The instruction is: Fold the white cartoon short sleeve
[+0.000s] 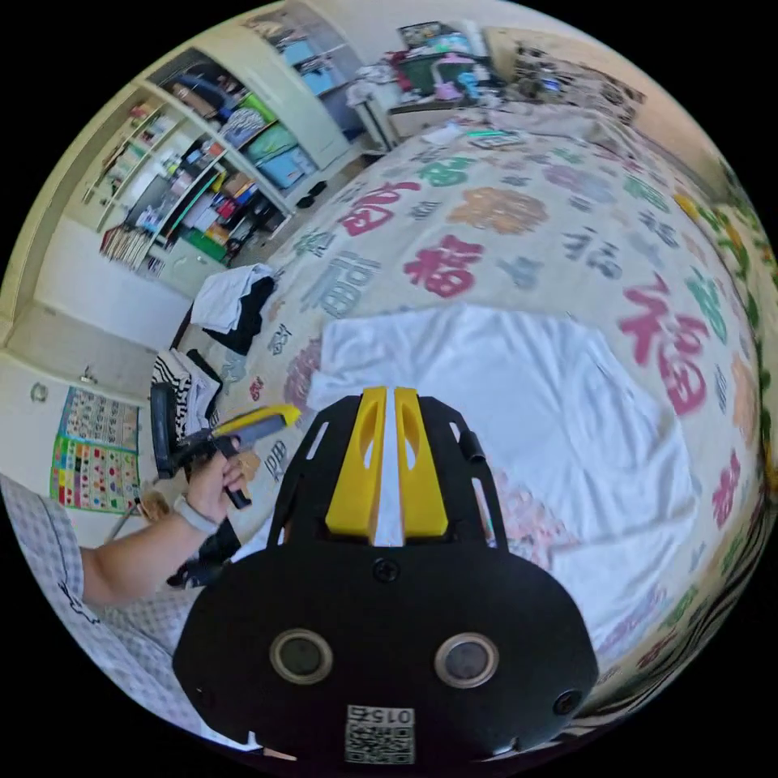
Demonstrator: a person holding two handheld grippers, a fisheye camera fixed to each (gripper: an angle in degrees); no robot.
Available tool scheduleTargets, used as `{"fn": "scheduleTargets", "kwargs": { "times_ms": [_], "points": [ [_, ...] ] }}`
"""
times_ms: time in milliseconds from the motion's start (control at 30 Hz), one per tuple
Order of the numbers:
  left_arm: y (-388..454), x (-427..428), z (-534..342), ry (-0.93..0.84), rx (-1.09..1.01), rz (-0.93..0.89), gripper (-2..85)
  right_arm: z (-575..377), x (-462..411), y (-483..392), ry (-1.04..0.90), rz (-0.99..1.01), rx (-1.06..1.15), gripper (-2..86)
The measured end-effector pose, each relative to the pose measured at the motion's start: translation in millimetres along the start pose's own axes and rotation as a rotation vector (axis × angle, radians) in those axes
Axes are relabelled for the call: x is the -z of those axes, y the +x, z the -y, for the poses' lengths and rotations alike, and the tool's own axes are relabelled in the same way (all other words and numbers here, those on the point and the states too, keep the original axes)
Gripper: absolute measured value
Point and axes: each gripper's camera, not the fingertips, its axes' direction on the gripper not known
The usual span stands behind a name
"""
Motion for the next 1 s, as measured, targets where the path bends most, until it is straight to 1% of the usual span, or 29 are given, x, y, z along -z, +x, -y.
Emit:
{"fn": "scheduleTargets", "kwargs": {
  "times_ms": [67, 167, 333, 400, 433, 500, 600, 700, 767, 800, 867, 933, 1000],
  "points": [
    [-13, -3, 7, -0.03, -0.022, -0.032, 9.7, 54, -40, -35, -0.054, 0.014, 0.073, 3.9],
    [-28, -5, 11, -0.053, -0.024, -0.072, 8.7, 106, -91, -72, -0.142, -0.009, 0.141, 5.1],
    [-55, 6, 13, -0.033, 0.032, -0.15, 6.4, 151, -165, -103, -0.315, -0.129, 0.194, 6.2],
    [-63, 11, 13, -0.03, 0.046, -0.162, 4.9, 157, -184, -107, -0.37, -0.172, 0.191, 4.4],
    [-66, 14, 13, -0.03, 0.058, -0.17, 3.8, 160, -188, -109, -0.355, -0.212, 0.208, 2.0],
    [-69, 18, 15, -0.034, 0.07, -0.184, 2.2, 165, -187, -109, -0.338, -0.217, 0.214, 0.1],
    [-62, 31, 19, -0.021, 0.029, -0.188, 0.9, 171, -168, -94, -0.277, -0.118, 0.137, -0.7],
    [-40, 54, 22, 0.005, -0.054, -0.152, 0.3, 167, -120, -63, -0.106, 0.019, -0.006, -0.8],
    [-9, 74, 22, 0.046, -0.172, -0.121, 0.1, 149, -76, -31, 0.023, 0.092, -0.136, -0.8],
    [1, 78, 22, 0.052, -0.207, -0.115, 0.1, 143, -65, -23, 0.051, 0.107, -0.166, -0.8],
    [41, 83, 18, 0.05, -0.347, -0.097, 0.0, 115, -33, 7, 0.105, 0.147, -0.261, -0.7],
    [69, 76, 11, 0.02, -0.438, -0.096, -0.1, 95, -17, 26, 0.115, 0.14, -0.32, -0.6],
    [93, 60, 1, -0.024, -0.502, -0.102, 0.0, 75, -7, 43, 0.117, 0.068, -0.378, -0.5]
  ]
}}
